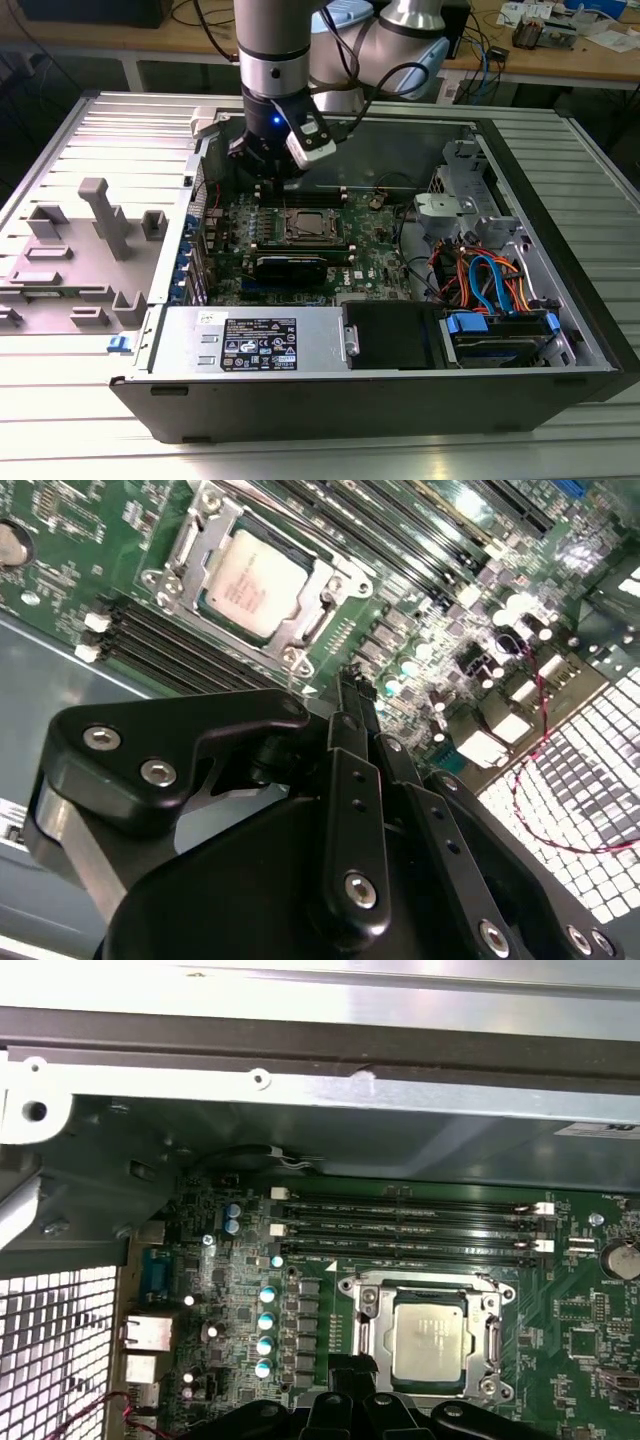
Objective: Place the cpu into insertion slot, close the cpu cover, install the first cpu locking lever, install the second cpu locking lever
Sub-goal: 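Install the first cpu locking lever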
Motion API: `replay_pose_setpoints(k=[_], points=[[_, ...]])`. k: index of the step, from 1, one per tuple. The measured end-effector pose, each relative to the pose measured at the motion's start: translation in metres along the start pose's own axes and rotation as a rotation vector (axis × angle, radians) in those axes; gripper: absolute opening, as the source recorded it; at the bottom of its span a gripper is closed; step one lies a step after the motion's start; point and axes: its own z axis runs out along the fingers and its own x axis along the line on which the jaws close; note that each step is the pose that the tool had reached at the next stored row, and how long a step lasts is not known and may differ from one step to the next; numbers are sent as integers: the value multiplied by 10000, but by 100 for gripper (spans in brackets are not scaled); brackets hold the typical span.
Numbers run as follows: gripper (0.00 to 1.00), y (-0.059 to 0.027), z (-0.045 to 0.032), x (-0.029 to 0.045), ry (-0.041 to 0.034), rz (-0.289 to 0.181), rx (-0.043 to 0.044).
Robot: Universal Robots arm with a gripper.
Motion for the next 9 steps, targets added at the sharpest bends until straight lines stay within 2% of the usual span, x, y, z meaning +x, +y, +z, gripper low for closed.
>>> replay_pose_setpoints(k=[9], points=[[11,10,7,25,1,-3,-4]])
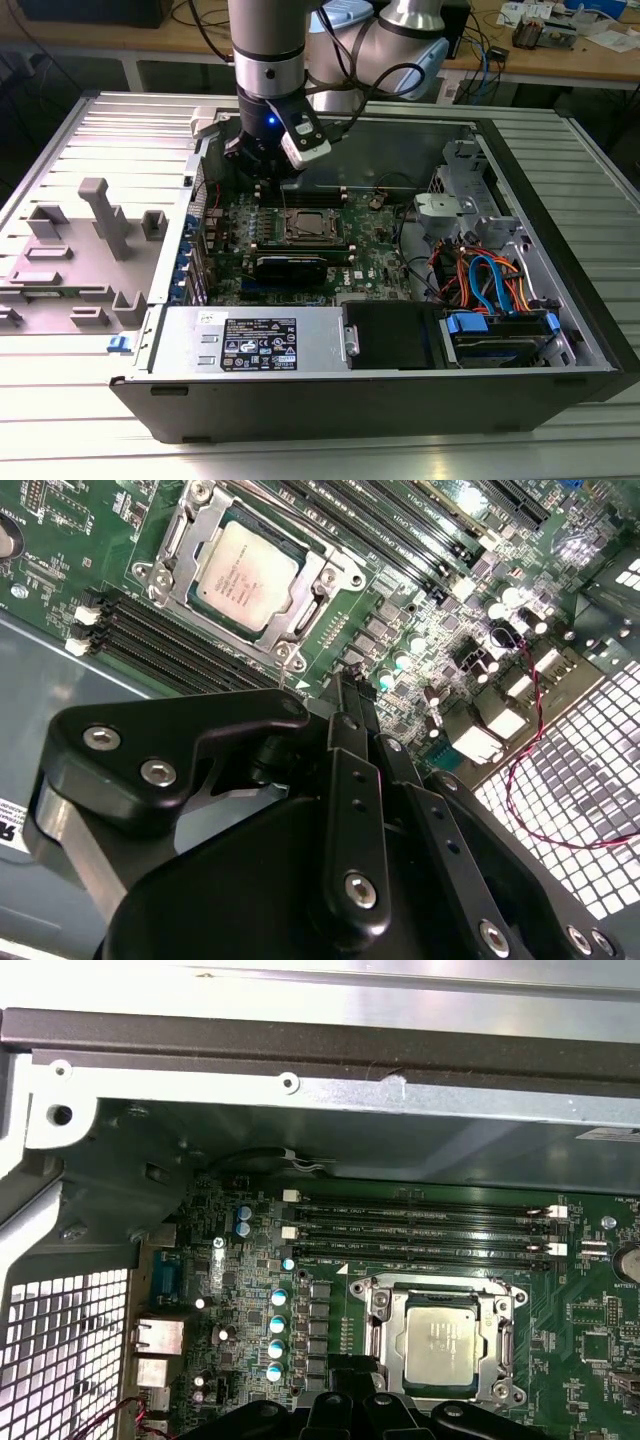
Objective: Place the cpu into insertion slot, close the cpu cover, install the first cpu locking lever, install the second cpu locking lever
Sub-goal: 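Install the first cpu locking lever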
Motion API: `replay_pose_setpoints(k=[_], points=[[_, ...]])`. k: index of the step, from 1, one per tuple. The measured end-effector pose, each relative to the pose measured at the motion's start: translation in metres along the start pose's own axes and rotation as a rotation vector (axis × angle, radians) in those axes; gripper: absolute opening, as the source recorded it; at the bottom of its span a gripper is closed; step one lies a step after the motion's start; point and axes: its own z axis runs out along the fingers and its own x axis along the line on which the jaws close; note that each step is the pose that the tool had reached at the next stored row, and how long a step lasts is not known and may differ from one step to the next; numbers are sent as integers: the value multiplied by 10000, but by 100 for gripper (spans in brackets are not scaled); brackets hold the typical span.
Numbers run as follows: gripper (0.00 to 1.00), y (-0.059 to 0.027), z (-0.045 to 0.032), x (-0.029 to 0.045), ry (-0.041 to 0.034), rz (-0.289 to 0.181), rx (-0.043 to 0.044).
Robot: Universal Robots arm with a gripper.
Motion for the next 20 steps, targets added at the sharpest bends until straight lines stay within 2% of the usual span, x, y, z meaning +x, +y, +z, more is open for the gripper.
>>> replay_pose_setpoints(k=[9,13,20], points=[[11,0,0,1,0,1,0],[11,14,14,24,0,1,-2],[11,128,48,23,-1,1,-6]])
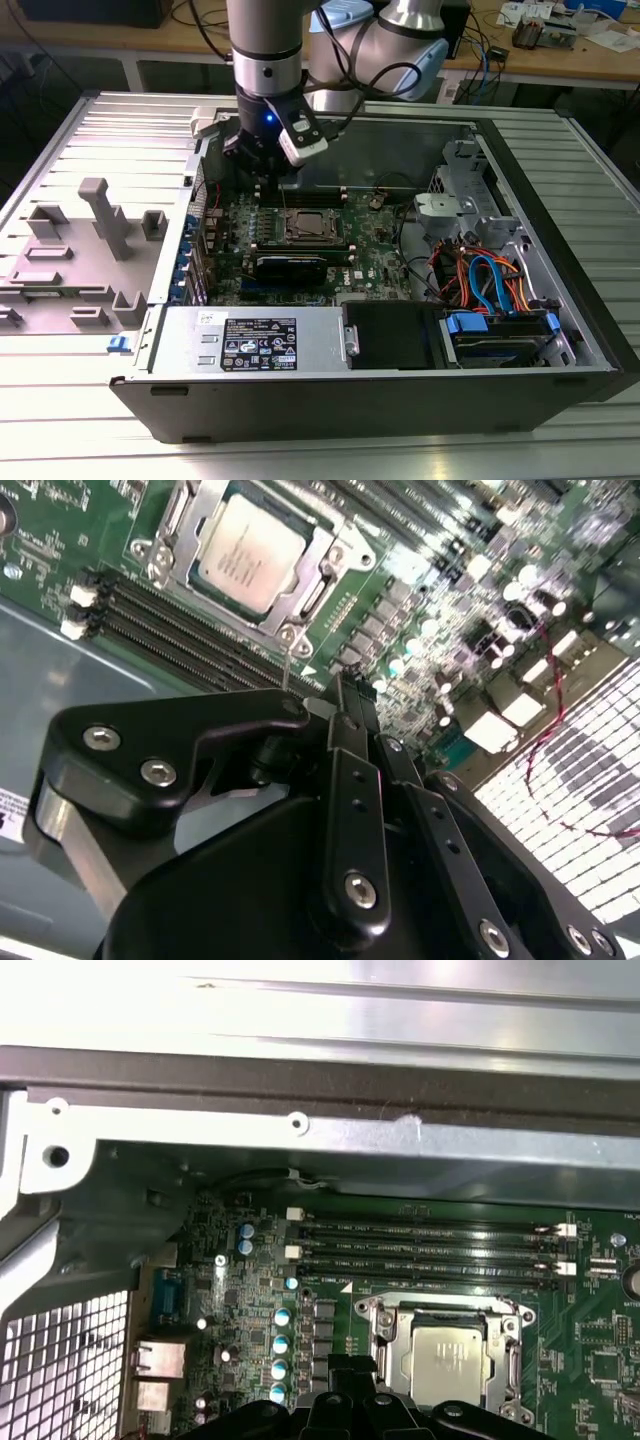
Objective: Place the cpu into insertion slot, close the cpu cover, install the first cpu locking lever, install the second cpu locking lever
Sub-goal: 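Install the first cpu locking lever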
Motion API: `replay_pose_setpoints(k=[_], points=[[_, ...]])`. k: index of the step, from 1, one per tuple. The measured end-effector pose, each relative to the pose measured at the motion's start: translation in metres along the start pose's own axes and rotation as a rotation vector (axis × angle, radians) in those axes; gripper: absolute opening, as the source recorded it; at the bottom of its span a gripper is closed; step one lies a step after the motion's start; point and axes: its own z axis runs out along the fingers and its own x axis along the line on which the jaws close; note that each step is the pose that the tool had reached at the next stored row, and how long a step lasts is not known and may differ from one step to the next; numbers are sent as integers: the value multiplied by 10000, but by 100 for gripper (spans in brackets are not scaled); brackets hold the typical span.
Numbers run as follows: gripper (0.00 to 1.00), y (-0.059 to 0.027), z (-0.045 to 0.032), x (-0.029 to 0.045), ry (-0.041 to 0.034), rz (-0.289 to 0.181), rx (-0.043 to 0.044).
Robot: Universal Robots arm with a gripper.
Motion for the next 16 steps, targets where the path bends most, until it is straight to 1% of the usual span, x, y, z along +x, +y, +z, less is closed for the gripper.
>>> replay_pose_setpoints(k=[5,12,13,16], points=[[11,77,16,-3,0,0,-3],[11,160,51,-16,-2,0,-10],[11,186,57,-31,0,-1,-7],[11,191,63,-112,0,1,-9]])
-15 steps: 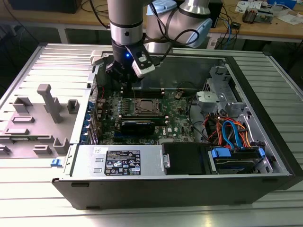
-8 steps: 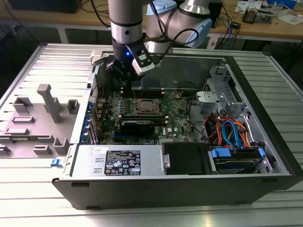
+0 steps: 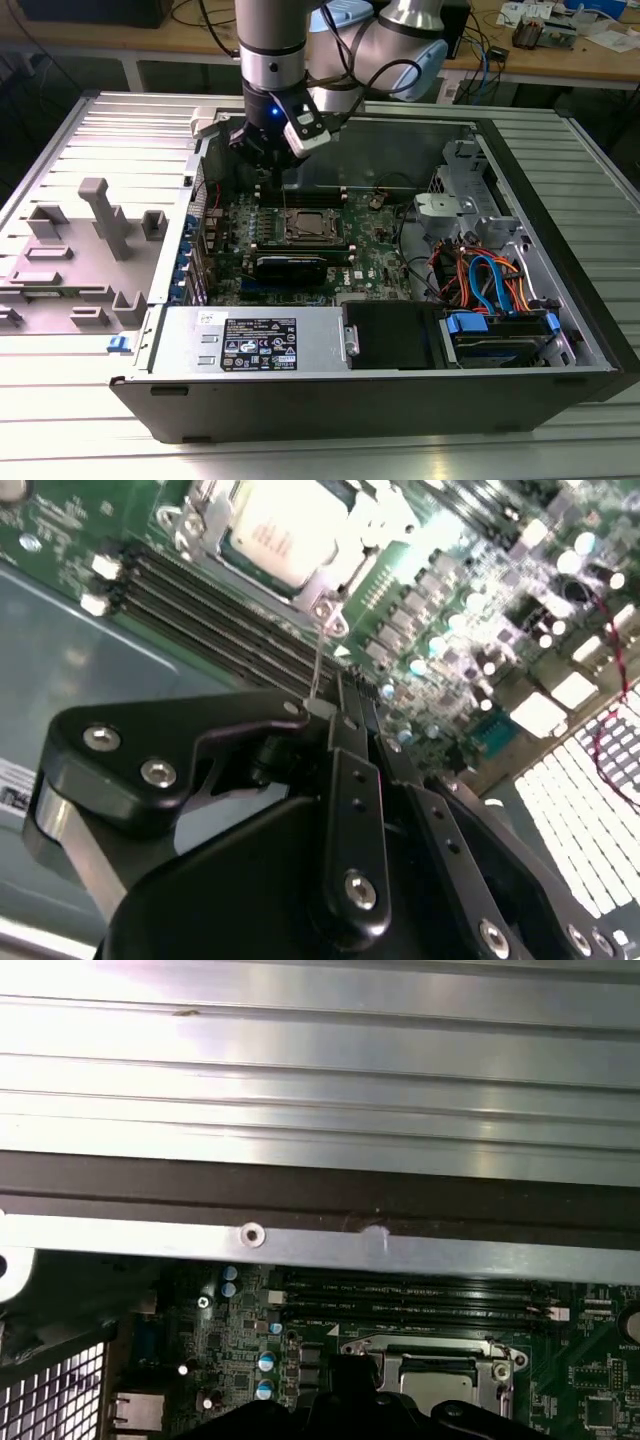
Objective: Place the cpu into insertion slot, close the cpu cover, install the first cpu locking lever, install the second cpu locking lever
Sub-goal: 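Install the first cpu locking lever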
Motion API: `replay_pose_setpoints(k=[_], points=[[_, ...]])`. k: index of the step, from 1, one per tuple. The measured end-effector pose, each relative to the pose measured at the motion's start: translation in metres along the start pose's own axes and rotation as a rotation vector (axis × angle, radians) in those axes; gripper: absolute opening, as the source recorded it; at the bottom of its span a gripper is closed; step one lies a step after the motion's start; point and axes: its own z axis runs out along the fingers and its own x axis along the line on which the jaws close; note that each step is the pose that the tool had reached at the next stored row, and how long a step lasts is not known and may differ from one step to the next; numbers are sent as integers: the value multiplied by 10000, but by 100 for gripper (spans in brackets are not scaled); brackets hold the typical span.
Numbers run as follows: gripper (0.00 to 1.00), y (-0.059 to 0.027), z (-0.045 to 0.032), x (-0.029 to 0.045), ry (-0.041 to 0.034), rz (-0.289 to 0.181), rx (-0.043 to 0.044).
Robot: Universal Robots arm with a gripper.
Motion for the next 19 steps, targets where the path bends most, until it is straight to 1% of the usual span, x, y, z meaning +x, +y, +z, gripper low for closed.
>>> replay_pose_setpoints(k=[1,3,6,7,9,11,12,14,16,19], points=[[11,-2,2,-30,0,-1,0],[11,-4,10,-47,-10,-1,-1],[11,-2,32,-73,-29,-3,33],[11,-3,47,-87,-27,-3,66],[11,-3,59,-88,-28,-3,66],[11,-6,90,-92,-31,-4,77],[11,-5,95,-97,-27,2,107],[11,-5,104,-107,-36,141,127],[11,-6,119,-112,-49,431,135],[11,2,132,-127,-53,470,136]])
